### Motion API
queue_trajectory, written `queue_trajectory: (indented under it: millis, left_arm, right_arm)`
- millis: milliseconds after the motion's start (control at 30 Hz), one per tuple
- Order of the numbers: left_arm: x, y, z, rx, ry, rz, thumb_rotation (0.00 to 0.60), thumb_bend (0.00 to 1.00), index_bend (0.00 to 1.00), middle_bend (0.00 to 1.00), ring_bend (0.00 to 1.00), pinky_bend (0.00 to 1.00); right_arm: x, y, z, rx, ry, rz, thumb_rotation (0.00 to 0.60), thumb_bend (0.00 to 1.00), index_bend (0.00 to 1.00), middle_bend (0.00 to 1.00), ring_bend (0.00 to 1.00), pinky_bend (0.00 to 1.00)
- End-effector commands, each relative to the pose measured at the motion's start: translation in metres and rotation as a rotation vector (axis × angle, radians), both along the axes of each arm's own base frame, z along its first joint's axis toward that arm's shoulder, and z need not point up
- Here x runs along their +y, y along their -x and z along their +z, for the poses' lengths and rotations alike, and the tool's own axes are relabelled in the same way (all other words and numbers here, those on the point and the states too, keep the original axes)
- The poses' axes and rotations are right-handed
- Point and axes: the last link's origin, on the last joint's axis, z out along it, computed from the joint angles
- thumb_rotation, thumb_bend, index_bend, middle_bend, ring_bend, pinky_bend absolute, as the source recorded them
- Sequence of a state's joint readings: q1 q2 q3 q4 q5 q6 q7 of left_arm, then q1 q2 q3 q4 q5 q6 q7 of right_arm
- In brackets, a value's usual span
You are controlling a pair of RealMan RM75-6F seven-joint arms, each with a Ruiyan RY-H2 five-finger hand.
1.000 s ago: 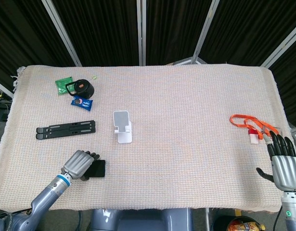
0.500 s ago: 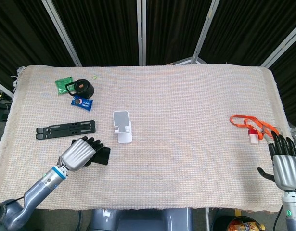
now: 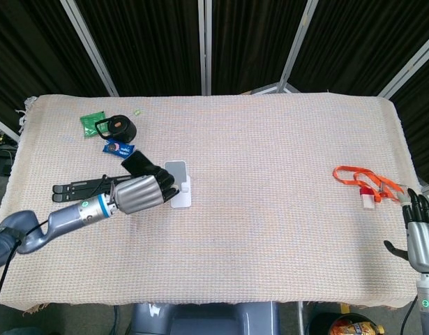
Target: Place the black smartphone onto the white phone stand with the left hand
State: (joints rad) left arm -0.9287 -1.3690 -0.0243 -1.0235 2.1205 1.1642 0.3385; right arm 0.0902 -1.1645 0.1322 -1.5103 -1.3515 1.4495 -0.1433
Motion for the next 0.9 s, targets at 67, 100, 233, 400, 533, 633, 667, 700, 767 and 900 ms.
queue_trajectory:
  millis: [67,100,233,400,533,633,667,700,767,900]
  left_arm:
    - [0.027,-0.021,0.004,0.106,-0.013,-0.099,0.6,0.1,0.53,0.45,0.51,0.54]
    - [0.031,-0.024,0.004,0.126,-0.02,-0.115,0.6,0.1,0.53,0.45,0.51,0.53]
    - [0.046,-0.035,0.005,0.202,-0.045,-0.159,0.6,0.11,0.54,0.45,0.51,0.53]
    - [0.051,-0.045,-0.003,0.24,-0.035,-0.173,0.6,0.11,0.54,0.45,0.51,0.53]
    - [0.053,-0.047,-0.004,0.274,-0.029,-0.195,0.6,0.11,0.54,0.44,0.51,0.53]
    - [0.052,-0.048,-0.003,0.288,-0.019,-0.203,0.6,0.11,0.54,0.43,0.5,0.52]
    - [0.051,-0.047,-0.003,0.287,-0.018,-0.202,0.6,0.11,0.53,0.43,0.5,0.52]
    - [0.051,-0.048,-0.003,0.287,-0.016,-0.202,0.6,0.11,0.53,0.43,0.5,0.52]
    - [0.05,-0.048,-0.005,0.288,-0.01,-0.208,0.6,0.11,0.53,0.42,0.49,0.52]
    - [0.049,-0.051,-0.006,0.302,-0.003,-0.222,0.6,0.11,0.53,0.42,0.49,0.52]
  right_arm:
    - [-0.002,0.003,0.001,0.003,0.009,-0.013,0.6,0.0,0.0,0.0,0.0,0.0]
    - [-0.002,0.003,0.002,0.004,0.011,-0.015,0.6,0.0,0.0,0.0,0.0,0.0]
    - [-0.003,0.006,0.004,0.002,0.023,-0.026,0.6,0.0,0.0,0.0,0.0,0.0]
    - [-0.003,0.009,0.009,-0.001,0.042,-0.038,0.6,0.0,0.0,0.0,0.0,0.0]
    - [-0.002,0.011,0.011,0.0,0.045,-0.046,0.6,0.0,0.0,0.0,0.0,0.0]
    - [-0.002,0.012,0.011,0.001,0.045,-0.047,0.6,0.0,0.0,0.0,0.0,0.0]
    - [-0.002,0.012,0.011,0.001,0.046,-0.047,0.6,0.0,0.0,0.0,0.0,0.0]
    - [-0.002,0.012,0.012,0.001,0.046,-0.047,0.6,0.0,0.0,0.0,0.0,0.0]
    - [-0.002,0.012,0.012,-0.001,0.048,-0.047,0.6,0.0,0.0,0.0,0.0,0.0]
    - [-0.002,0.012,0.013,-0.003,0.052,-0.046,0.6,0.0,0.0,0.0,0.0,0.0]
